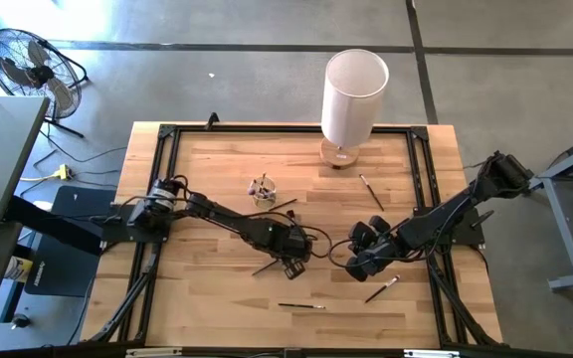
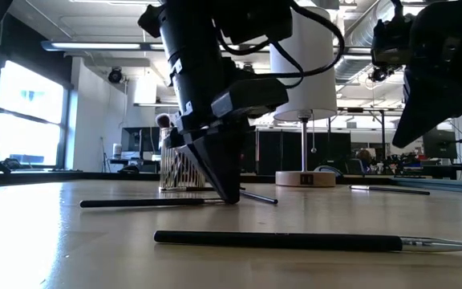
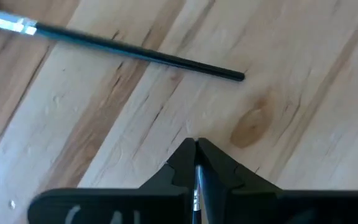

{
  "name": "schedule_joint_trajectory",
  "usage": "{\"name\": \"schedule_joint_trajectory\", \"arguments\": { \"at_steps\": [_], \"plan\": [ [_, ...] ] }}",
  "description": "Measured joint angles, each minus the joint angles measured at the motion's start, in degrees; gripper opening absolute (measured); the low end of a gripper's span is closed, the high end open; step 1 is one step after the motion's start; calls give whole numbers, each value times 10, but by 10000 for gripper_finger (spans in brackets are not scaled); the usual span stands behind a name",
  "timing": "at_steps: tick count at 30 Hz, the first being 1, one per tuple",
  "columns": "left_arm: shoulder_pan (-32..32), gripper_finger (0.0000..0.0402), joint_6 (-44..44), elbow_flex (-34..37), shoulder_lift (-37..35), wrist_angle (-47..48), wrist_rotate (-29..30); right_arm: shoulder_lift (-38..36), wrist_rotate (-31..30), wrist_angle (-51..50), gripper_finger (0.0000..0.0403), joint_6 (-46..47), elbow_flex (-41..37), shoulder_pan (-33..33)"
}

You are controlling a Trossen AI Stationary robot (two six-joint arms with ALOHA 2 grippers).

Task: Put items in baskets/containers
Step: Put the black liner brush into the yellow holder

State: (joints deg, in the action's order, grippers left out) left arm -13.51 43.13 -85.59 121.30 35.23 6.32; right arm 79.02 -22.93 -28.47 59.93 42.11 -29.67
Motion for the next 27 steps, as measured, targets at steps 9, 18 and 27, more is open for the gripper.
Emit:
{"name": "schedule_joint_trajectory", "arguments": {
  "at_steps": [9, 18, 27],
  "plan": [
    [-3, 1, -23, -56, -2, 52, 4, 0, -5, 0, 7, -8, 0, 0],
    [-16, 0, -54, -21, -103, 74, 66, 0, -7, 0, 7, -9, 0, 0],
    [-27, 0, 6, 202, -345, -42, 170, 0, -14, 0, 7, -9, 0, 0]
  ]
}}
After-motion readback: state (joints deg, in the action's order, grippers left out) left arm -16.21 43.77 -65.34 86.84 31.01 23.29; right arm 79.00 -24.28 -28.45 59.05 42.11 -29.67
